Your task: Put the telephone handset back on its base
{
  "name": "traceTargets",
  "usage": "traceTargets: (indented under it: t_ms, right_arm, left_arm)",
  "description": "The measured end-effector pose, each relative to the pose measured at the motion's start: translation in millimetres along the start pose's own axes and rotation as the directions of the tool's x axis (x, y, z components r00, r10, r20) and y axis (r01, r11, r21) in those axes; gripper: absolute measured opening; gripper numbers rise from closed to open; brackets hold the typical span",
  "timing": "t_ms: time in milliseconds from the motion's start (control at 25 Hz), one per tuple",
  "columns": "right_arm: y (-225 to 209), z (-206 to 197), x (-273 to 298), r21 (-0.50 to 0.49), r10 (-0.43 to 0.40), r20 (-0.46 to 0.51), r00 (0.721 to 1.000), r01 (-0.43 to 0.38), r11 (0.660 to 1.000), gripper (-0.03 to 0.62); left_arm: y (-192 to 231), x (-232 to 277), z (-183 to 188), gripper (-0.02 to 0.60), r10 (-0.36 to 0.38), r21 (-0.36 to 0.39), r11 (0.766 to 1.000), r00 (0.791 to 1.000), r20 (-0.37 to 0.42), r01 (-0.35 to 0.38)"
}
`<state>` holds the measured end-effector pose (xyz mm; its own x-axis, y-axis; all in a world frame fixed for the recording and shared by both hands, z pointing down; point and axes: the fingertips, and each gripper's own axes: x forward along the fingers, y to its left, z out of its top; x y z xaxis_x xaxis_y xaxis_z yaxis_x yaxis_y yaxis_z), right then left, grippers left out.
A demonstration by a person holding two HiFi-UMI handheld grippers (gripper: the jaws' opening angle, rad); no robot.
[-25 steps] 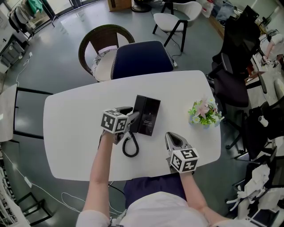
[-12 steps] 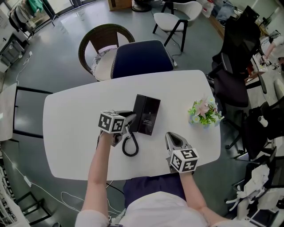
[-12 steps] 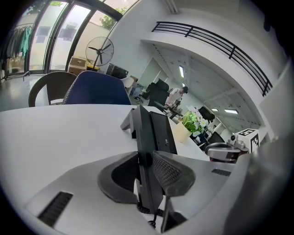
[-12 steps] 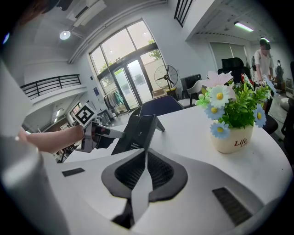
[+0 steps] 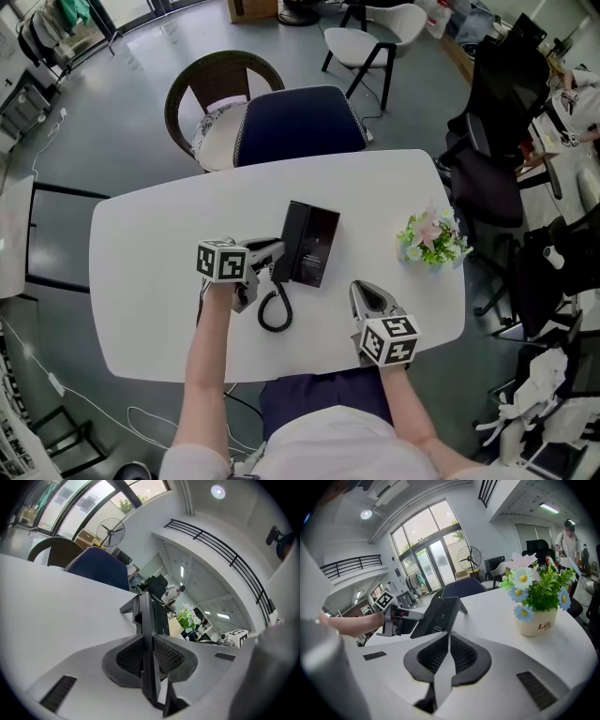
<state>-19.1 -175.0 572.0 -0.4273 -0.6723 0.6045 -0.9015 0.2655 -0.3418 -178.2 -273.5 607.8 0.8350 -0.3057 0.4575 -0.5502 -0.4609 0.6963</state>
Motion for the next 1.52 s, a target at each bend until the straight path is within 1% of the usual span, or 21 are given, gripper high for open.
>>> traceTargets:
  t_ms: [160,280,360,520,720,880,1160,1240,1280,1360,1440,1520]
  right_arm:
    - [0.5,-0.3,0.1,-0.001,-0.002,-0.003,1.000,0.002,1.000,0.038]
    - [1.3,0.0,0.2,-0.002,-0.001,-0.005,1.000,0.001,1.000,0.038]
    - [1.6,-0.9,-0.1,-0.001,-0.003,-0.007,1.000,0.003,1.000,0.038]
    - [1.2,-3.1,-0.2,0.000,-0.007,-0.008,1.000,0.007,1.000,0.038]
    - [3.8,-3.0,0.5,-0.003,-0.002,-0.006,1.000,0.002,1.000,0.038]
    - [5.7,-2.4,0.3,-0.006,0.001,-0.005,1.000,-0.002,1.000,0.038]
    - [7.4,-5.5,-2.0,-0.014,0.005,-0.012,1.000,-0.005,1.000,0.038]
    - [8.3,-6.1,-2.3,-0.018,0.008,-0.011,1.000,-0.008,1.000,0.038]
    - [8.2,-5.8,-2.8,-0.018,0.008,-0.009,1.000,-0.008,1.000,0.038]
    - [7.0,-4.8,-4.4,-0.019,0.006,-0.006,1.000,-0.006,1.000,0.038]
    - [5.7,-4.0,-5.9,-0.019,0.004,-0.003,1.000,-0.004,1.000,0.038]
    - [5.6,-3.9,-6.8,-0.020,0.004,-0.002,1.000,-0.004,1.000,0.038]
  left_arm:
    - [-0.1,-0.1,-0.4,0.077,-0.054,-0.059,0.997,0.997,0.054,0.057]
    - [-0.2,1.9,2.1,0.077,-0.083,-0.084,0.992,0.993,0.088,0.090]
    - [0.3,3.0,3.6,0.077,-0.092,-0.088,0.991,0.991,0.099,0.100]
    - [2.6,4.7,4.3,0.078,-0.084,-0.071,0.993,0.992,0.090,0.091]
    - [4.2,6.0,2.4,0.078,-0.067,-0.044,0.997,0.996,0.058,0.070]
    - [5.0,6.1,0.2,0.078,-0.057,-0.057,0.997,0.998,0.039,0.059]
    - [4.2,7.1,-0.5,0.081,-0.057,-0.061,0.996,0.997,0.050,0.060]
    - [4.2,6.5,-0.1,0.086,-0.039,-0.040,0.998,0.997,0.062,0.042]
    - [4.9,6.1,0.3,0.093,-0.021,-0.024,0.999,0.998,0.066,0.022]
    - [7.1,5.3,0.7,0.127,0.033,0.023,0.999,0.997,0.072,-0.035]
    - [8.8,4.5,1.6,0.161,0.096,0.099,0.990,0.992,0.077,-0.103]
    - [9.9,2.4,4.5,0.189,0.154,0.167,0.971,0.983,0.096,-0.169]
